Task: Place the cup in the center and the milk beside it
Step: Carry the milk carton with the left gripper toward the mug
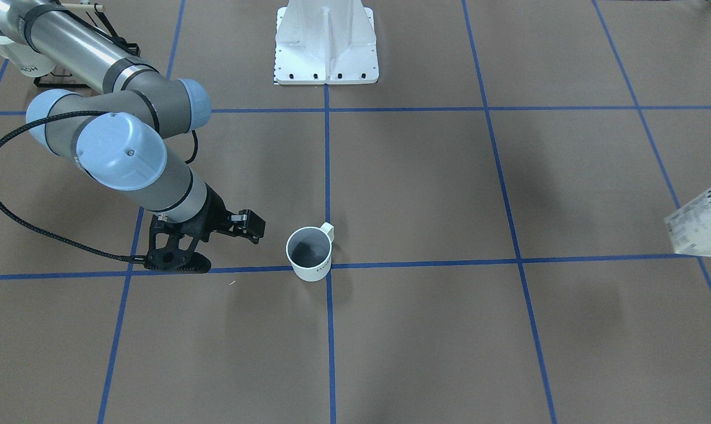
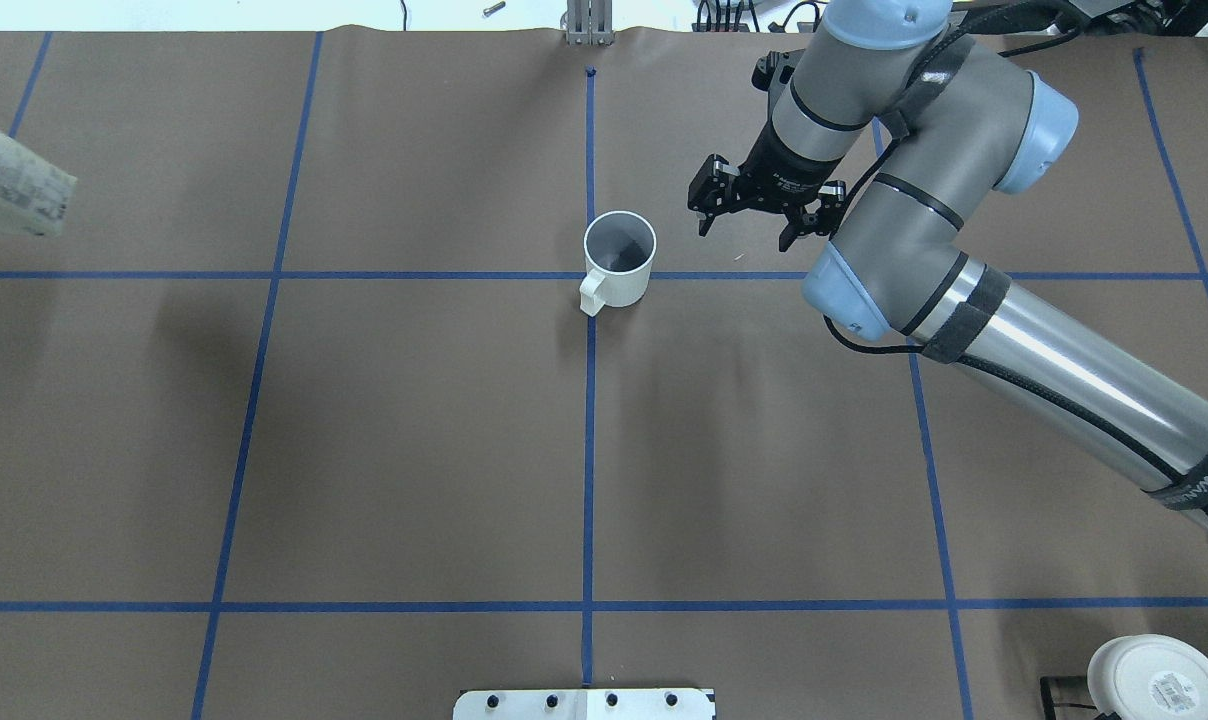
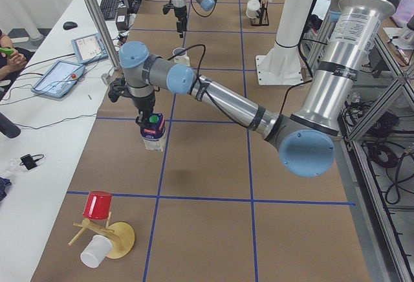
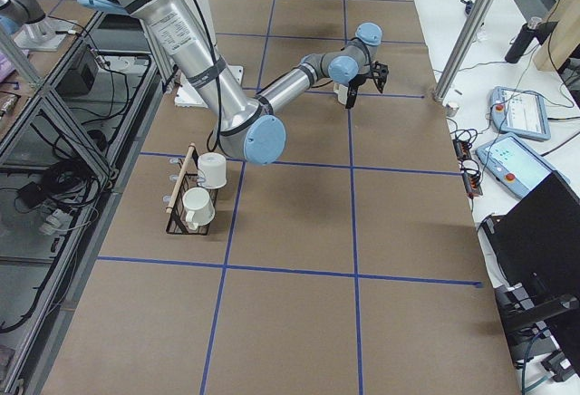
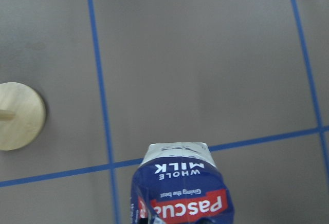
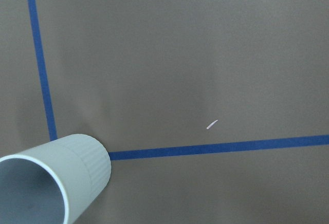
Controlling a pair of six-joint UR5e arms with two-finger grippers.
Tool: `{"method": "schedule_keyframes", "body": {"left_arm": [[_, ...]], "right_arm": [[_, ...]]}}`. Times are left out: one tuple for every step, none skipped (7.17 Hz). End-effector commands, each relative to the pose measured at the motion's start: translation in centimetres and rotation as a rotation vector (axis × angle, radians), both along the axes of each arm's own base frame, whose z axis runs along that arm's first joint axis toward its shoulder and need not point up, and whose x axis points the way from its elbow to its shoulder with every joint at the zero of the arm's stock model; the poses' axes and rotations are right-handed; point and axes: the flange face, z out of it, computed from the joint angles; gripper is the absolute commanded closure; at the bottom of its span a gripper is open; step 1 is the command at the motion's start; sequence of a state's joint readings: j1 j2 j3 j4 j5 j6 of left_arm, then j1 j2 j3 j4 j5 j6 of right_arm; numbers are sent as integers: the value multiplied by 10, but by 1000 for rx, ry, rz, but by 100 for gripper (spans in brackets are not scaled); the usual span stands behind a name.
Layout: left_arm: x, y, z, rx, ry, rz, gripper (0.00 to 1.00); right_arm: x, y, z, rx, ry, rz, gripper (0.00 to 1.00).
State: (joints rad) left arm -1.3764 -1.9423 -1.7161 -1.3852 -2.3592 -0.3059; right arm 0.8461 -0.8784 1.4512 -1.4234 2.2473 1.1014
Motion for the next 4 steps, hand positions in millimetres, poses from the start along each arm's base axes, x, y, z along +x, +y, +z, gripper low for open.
{"method": "schedule_keyframes", "body": {"left_arm": [[151, -11, -102, -141, 58, -24, 100], [204, -15, -151, -166, 50, -65, 100], [259, 5, -189, -200, 68, -59, 100], [281, 15, -213, -212, 85, -57, 100]], "right_arm": [[17, 11, 15, 4, -3, 7, 0], [20, 10, 18, 1, 0, 10, 0], [21, 10, 19, 3, 1, 9, 0], [22, 10, 22, 1, 3, 11, 0]]}}
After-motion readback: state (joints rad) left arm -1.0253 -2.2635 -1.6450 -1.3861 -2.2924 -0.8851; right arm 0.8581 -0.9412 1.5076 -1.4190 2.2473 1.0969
